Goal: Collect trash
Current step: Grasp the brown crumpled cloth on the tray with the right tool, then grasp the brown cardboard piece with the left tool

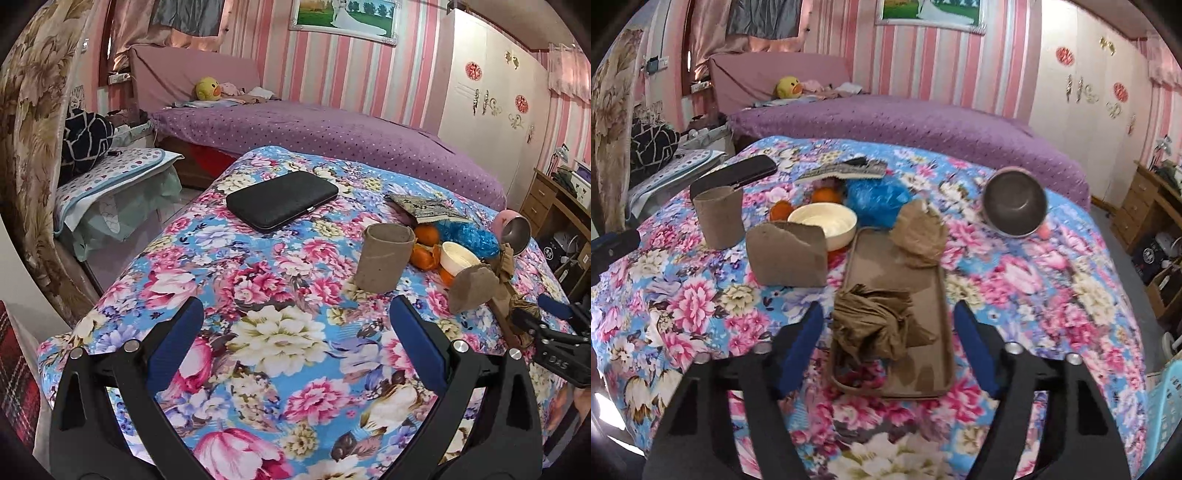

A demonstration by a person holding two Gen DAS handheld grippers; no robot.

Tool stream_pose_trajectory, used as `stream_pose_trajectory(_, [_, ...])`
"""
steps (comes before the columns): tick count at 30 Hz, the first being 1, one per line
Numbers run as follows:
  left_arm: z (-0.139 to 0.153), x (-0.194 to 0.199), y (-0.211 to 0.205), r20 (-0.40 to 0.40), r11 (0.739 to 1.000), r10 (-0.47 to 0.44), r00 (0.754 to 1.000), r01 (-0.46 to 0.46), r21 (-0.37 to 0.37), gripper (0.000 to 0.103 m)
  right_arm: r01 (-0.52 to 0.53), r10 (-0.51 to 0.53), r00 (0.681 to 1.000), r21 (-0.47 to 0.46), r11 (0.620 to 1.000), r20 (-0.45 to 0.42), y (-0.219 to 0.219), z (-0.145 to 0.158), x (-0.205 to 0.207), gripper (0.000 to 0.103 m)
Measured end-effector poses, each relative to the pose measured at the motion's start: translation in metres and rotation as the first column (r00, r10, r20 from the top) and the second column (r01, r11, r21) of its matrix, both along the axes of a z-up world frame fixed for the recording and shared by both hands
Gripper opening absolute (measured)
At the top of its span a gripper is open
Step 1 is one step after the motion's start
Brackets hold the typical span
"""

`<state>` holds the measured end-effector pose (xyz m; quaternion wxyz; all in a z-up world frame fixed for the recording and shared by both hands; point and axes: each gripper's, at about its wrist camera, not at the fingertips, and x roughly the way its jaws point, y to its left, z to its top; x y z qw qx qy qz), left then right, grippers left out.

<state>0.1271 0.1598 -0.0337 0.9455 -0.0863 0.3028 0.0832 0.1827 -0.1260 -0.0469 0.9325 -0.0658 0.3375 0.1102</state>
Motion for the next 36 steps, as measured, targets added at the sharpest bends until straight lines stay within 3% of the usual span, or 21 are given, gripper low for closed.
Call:
stream_pose_trajectory(1, [0.000, 0.000, -0.002, 0.001, 1.000, -0.003, 1.000, 0.003, 0.001, 0.097, -0.010, 0.010, 1.000, 0.006, 1.000, -0.015, 0.001, -0.002, 0.002, 0.057])
stream_pose_trajectory(8, [0.001, 0.002, -0.017, -0.005, 0.999, -0.026, 1.000, 0.026, 0.024, 0.097, -0.022, 0.023, 1.000, 0.066, 0.998, -0.011, -0.006, -0.001, 0.001, 0.047])
stream_pose_trajectory(17, [-0.001, 0.009, -0.045, -0.020, 0.998, -0.051, 0.998, 0.051, 0.020, 0.097, 0.033, -0.036, 0.997, 0.038, 0.999, 0.074, -0.038, 0.019, -0.014, 0.047])
stream_pose_trajectory(36, [-0.010, 0.025, -0.143, -0.057, 0.987, -0.157, 0.986, 0.159, 0.018, 0.097, 0.197, -0.201, 0.977, 0.060, 0.978, 0.066, -0.144, 0.020, -0.028, 0.047])
